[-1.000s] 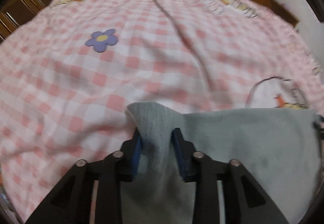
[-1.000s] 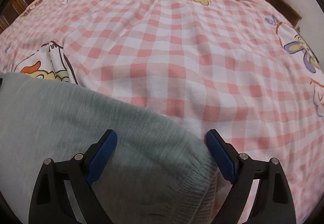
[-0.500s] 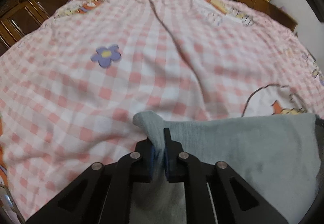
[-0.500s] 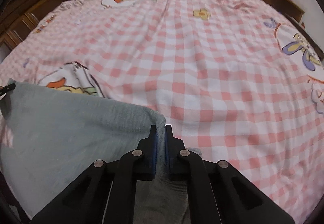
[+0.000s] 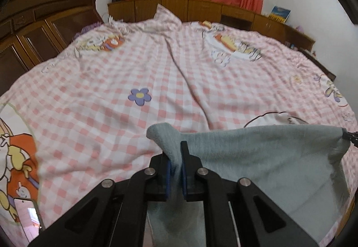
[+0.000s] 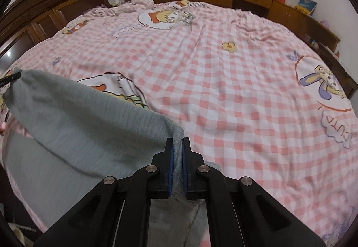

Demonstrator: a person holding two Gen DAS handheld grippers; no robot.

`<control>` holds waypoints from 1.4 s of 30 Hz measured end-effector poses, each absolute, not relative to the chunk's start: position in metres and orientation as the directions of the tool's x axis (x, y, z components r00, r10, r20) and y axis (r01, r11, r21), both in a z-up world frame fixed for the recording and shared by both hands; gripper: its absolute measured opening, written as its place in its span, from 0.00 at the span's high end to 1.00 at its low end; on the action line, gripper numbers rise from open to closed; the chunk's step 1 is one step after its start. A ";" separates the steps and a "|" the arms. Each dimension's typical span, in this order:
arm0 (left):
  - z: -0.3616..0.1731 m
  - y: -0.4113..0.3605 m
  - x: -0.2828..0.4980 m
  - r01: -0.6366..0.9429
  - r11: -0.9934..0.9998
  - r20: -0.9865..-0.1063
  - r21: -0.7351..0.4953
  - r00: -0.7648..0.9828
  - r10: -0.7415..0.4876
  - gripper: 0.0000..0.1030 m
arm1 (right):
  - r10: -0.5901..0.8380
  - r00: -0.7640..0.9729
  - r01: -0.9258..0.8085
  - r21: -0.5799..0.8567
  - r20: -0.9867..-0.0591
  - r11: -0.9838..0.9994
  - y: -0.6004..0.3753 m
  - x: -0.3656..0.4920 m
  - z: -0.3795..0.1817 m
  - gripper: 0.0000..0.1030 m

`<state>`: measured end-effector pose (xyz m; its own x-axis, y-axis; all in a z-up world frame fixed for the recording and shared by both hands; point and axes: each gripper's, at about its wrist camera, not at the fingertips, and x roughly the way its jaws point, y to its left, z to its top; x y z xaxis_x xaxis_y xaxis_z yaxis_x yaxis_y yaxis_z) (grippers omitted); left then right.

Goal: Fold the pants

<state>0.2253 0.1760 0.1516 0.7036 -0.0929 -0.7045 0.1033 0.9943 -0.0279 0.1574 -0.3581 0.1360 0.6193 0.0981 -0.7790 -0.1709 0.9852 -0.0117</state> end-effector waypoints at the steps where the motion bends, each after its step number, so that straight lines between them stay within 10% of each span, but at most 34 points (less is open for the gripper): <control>1: 0.156 0.177 0.219 0.108 0.994 -0.696 -0.031 0.712 -0.099 0.93 | 0.104 0.625 -0.178 -0.012 -0.774 0.984 -0.358 0.150 0.140 0.93; 18: 0.178 0.190 0.122 0.183 0.983 -0.620 -0.016 0.770 -0.153 0.93 | 0.120 0.595 -0.254 -0.045 -0.794 0.966 -0.346 0.075 0.145 0.93; 42: 0.067 0.200 0.003 0.169 0.984 -0.742 -0.064 0.651 -0.160 0.91 | 0.145 0.480 -0.347 -0.035 -0.865 0.937 -0.344 -0.017 0.067 0.93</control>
